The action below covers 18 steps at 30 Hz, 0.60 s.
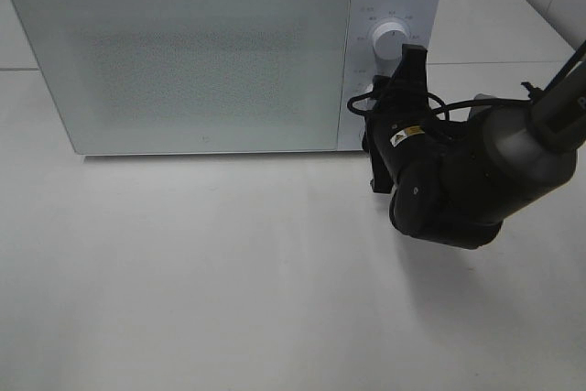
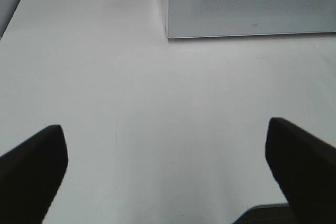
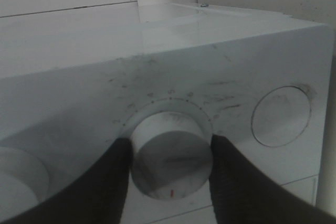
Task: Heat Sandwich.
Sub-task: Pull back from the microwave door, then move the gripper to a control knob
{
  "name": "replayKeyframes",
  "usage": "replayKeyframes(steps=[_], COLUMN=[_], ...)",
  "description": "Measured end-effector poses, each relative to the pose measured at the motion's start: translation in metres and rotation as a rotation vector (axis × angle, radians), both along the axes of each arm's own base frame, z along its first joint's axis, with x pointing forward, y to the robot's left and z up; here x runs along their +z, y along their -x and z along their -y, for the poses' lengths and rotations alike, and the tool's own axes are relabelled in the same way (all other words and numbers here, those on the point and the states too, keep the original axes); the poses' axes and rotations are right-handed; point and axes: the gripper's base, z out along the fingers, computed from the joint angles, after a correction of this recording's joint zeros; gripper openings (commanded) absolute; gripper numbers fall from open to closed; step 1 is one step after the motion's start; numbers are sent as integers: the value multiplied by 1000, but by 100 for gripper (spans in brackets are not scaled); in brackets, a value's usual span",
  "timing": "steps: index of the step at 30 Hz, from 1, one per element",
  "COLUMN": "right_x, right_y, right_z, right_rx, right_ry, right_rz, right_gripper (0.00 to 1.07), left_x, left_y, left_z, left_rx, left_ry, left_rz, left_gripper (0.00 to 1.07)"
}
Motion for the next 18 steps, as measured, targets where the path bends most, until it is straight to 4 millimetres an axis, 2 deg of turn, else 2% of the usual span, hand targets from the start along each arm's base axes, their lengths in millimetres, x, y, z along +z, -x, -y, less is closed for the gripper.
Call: replayKeyframes(steps=[8, 12, 15, 16, 17, 18], right_x=[0, 0, 0, 0, 0, 0], right_y=[0, 0, 0, 0, 0, 0], right_z=[0, 0, 0, 0, 0, 0], right_rx=[1, 4, 9, 10, 10, 13], right_ry=[1, 8, 26, 31, 31, 40], right_rz=[0, 1, 1, 2, 2, 2], right_gripper=[20, 26, 37, 46, 46, 52], left_x=[0, 0, 0, 0, 0, 0], left_y=[0, 0, 0, 0, 0, 0], left_z=[0, 0, 0, 0, 0, 0], left_rx=[0, 0, 0, 0, 0, 0], left_ry=[0, 0, 0, 0, 0, 0], left_rz=[0, 0, 0, 0, 0, 0], left_gripper=[98, 98, 98, 98, 98, 98])
